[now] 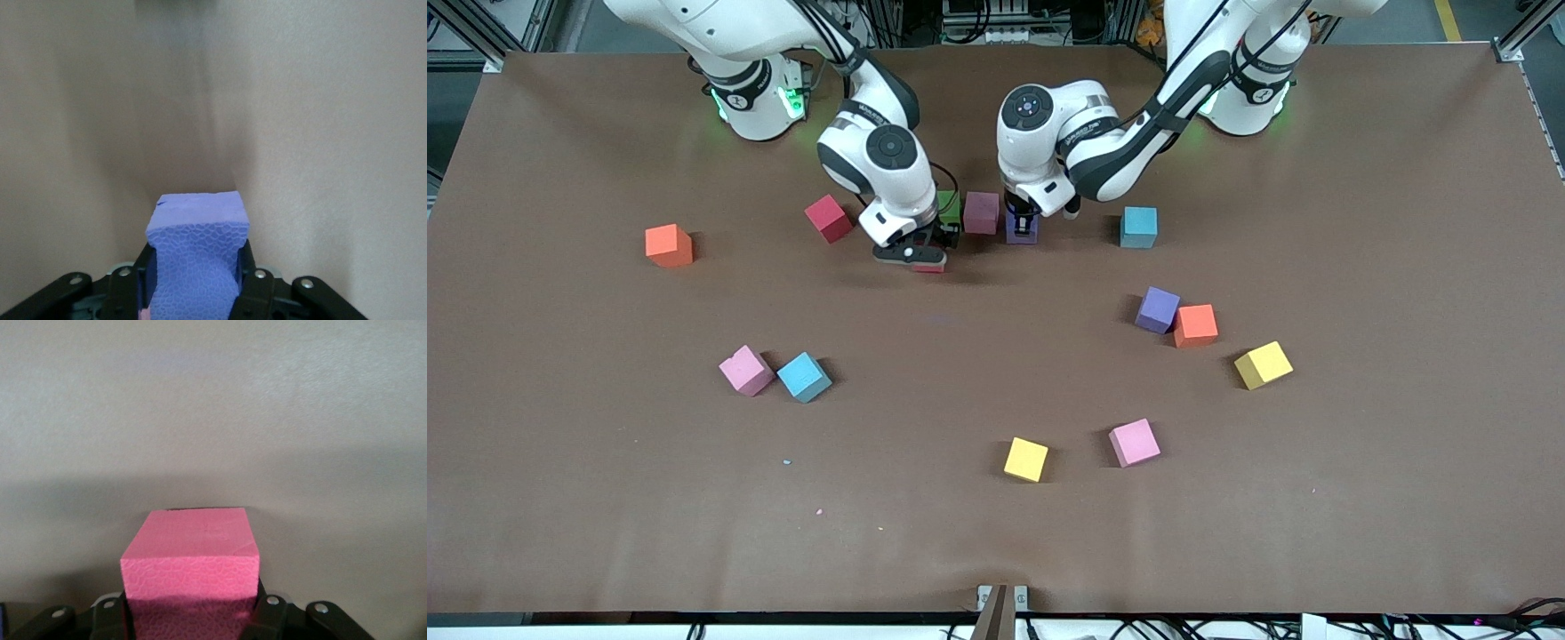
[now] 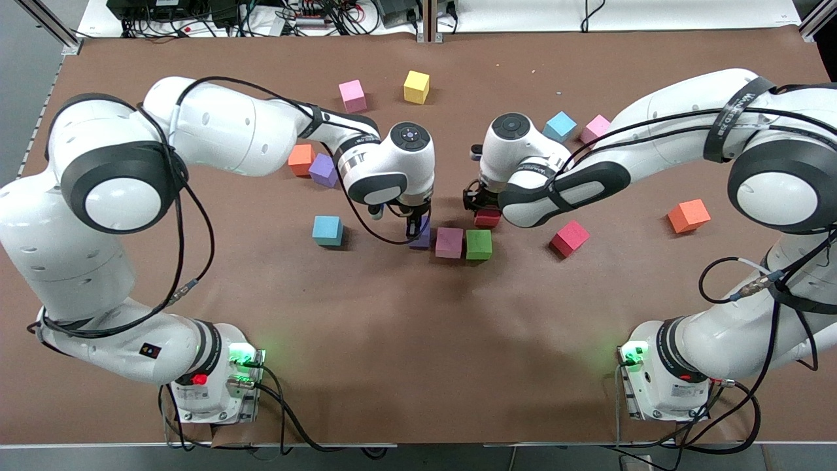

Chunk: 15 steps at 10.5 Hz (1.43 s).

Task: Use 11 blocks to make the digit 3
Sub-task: 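Place the purple block beside the pink block with the left gripper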

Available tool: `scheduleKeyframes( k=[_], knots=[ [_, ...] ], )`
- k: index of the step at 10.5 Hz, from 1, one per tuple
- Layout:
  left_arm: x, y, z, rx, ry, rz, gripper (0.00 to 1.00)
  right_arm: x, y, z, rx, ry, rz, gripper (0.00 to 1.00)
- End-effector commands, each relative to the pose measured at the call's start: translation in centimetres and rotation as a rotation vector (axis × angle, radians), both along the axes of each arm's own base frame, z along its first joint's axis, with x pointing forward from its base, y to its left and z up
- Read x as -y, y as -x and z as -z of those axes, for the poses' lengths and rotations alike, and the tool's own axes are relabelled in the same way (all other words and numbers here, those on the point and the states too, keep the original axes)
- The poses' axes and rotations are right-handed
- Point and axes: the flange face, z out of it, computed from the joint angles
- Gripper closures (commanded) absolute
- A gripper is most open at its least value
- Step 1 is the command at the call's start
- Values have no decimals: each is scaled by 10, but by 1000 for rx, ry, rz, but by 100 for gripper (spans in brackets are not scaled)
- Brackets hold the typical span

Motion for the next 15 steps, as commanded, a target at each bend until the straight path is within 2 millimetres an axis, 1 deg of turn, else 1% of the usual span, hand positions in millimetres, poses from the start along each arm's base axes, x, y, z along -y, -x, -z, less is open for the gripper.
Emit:
scheduleKeyframes(
  k=[1, 2, 4, 8, 9, 10, 11, 13, 15],
  knots=[
    [7, 3, 1, 16, 7, -22, 81, 1, -4, -7, 16, 7, -34, 83],
    [8, 3, 4, 10, 7, -22, 81, 1, -4, -5, 14, 6, -36, 84],
    [11, 7, 7, 5, 12, -16, 81, -6, -3, -8, 12, -6, -60, 85],
    [9, 10, 9, 0, 5, -12, 81, -9, -2, 1, -18, -3, -57, 87],
    [9, 12, 9, -1, 5, -9, 81, -11, -4, 4, -45, 24, -53, 88],
    [11, 17, 9, -5, 8, -1, 81, -14, -11, 4, -80, 61, -49, 89],
    [11, 18, 9, -6, 5, 0, 81, -24, -15, 0, -98, 71, -54, 90],
    [12, 19, 9, -7, 7, 3, 81, -32, -24, -10, -92, 42, -30, 91],
    [12, 19, 12, -12, 5, 2, 81, -36, -24, -13, -87, 28, -31, 93]
  ],
)
